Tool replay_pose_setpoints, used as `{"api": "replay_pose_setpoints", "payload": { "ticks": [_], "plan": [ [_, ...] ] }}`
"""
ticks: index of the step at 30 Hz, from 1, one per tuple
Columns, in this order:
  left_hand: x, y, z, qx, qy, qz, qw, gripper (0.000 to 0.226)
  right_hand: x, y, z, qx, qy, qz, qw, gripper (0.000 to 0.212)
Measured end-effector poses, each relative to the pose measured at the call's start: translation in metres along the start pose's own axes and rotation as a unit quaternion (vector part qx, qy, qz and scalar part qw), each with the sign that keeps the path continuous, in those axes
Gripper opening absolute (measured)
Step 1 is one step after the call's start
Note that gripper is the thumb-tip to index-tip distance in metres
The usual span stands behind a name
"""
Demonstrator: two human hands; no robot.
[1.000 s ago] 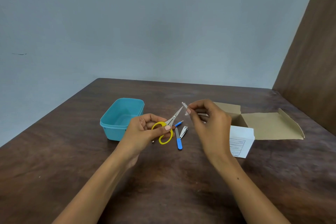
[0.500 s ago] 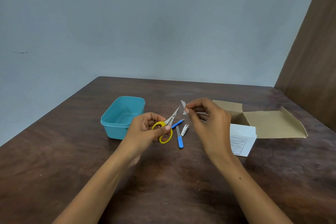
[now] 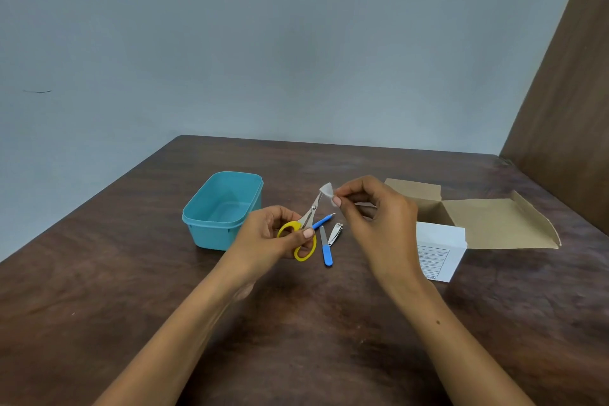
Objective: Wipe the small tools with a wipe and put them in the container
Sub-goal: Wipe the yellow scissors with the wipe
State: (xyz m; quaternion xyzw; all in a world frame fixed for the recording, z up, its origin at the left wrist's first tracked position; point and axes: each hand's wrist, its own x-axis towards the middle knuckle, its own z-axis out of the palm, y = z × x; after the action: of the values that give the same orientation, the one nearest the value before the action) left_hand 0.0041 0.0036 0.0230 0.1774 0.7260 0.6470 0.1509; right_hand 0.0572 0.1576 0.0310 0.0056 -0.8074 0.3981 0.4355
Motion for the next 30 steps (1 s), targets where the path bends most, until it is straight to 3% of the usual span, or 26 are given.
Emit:
{"api": "replay_pose_setpoints", "payload": {
  "ticks": [8,22,27,30],
  "plan": [
    [-0.003,0.003,0.001,-0.001,-0.023,-0.009,1.000,0.019,0.001,-0.003,-0.003,0.012,0.038,-0.012,0.999,0.013],
    [-0.005,0.004,-0.001,0.023,-0.023,0.009,0.999,0.025,0.000,0.002,-0.001,-0.047,-0.008,-0.065,0.997,0.009],
    [-0.005,0.003,-0.003,0.002,-0.029,0.023,0.999,0.027,-0.005,0.003,0.007,-0.067,-0.078,-0.107,0.989,0.009],
    [-0.005,0.004,-0.003,0.004,-0.043,0.016,0.999,0.029,-0.002,0.008,0.004,-0.070,-0.050,-0.104,0.991,0.009]
  ]
}}
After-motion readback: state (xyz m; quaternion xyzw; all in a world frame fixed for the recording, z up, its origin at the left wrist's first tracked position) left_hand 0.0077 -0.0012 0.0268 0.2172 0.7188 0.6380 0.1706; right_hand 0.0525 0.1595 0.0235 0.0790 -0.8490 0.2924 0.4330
